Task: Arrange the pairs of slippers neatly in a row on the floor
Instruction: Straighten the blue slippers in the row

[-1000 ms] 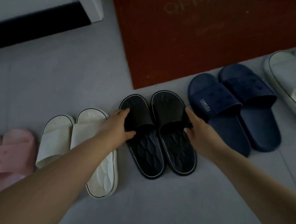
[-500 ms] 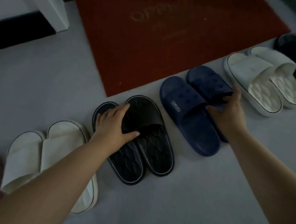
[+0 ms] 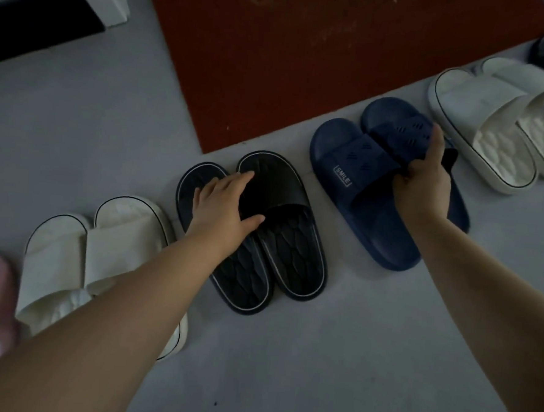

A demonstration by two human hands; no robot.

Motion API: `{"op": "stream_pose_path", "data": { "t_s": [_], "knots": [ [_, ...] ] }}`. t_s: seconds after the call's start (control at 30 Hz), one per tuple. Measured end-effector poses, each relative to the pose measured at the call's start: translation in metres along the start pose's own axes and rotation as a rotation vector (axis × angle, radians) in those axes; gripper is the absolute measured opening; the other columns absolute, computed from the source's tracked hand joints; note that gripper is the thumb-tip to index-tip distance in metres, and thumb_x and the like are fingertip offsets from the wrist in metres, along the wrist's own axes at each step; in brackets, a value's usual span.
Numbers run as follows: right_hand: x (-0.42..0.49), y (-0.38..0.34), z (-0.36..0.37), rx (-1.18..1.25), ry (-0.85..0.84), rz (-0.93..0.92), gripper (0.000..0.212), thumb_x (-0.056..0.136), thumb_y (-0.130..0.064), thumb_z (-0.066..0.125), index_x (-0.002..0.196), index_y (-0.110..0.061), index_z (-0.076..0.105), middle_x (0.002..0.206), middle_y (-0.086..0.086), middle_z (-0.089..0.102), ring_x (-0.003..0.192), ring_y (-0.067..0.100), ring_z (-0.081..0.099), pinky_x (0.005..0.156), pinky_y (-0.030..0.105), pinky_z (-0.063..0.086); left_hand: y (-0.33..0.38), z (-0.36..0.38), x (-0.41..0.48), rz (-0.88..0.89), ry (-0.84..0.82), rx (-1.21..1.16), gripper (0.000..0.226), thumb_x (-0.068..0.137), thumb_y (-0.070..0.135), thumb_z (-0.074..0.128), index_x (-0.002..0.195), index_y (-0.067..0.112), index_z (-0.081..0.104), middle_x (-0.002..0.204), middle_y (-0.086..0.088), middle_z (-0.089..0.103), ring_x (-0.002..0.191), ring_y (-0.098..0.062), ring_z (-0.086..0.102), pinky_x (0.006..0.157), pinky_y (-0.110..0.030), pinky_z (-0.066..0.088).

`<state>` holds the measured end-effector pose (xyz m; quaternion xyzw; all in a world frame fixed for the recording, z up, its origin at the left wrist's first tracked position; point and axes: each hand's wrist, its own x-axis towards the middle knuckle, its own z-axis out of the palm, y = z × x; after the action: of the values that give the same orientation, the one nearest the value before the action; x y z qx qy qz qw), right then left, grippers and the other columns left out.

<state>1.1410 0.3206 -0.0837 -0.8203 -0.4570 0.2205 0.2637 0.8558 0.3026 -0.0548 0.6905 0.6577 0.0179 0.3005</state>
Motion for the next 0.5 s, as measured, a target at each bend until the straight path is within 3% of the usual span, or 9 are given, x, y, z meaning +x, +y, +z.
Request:
{"op": "stream_pose_path", "data": {
  "t_s": [0.23, 0.37, 0.5],
  "knots": [
    [0.004, -0.003, 0.0, -0.004, -0.03, -0.039, 0.071, 0.09, -0.019, 0.047, 0.144, -0.037, 0.005, 0.068, 0.004, 0.06, 0.056, 0.016, 0.053, 0.059, 0.031, 0.038, 0.01, 0.013, -0.002, -0.009, 0.07, 0.006, 0.069, 0.083, 0.035, 0.061, 0.142, 0.032, 0.026, 0.153, 0.002, 0.026, 0.143, -0.025, 0.016, 0.117, -0.05, 0.003],
    [0.008, -0.002, 0.004, -0.012, -0.048, -0.029, 0.078, 0.085, -0.011, 0.051, 0.146, -0.031, 0.005, 0.063, -0.001, 0.057, 0.056, 0.019, 0.054, 0.054, 0.031, 0.039, 0.021, 0.024, -0.006, -0.019, 0.081, -0.037, 0.066, 0.083, 0.035, 0.061, 0.141, 0.033, 0.029, 0.154, 0.003, 0.023, 0.143, -0.023, 0.013, 0.117, -0.05, -0.001],
    [0.013, -0.005, 0.012, -0.057, -0.065, -0.031, 0.078, 0.086, -0.015, 0.051, 0.144, -0.034, 0.001, 0.066, -0.001, 0.056, 0.061, 0.021, 0.056, 0.056, 0.035, 0.042, 0.024, 0.027, -0.008, -0.023, 0.098, -0.047, 0.065, 0.083, 0.031, 0.062, 0.14, 0.033, 0.031, 0.154, 0.004, 0.022, 0.143, -0.023, 0.015, 0.117, -0.049, -0.003]
  ]
}}
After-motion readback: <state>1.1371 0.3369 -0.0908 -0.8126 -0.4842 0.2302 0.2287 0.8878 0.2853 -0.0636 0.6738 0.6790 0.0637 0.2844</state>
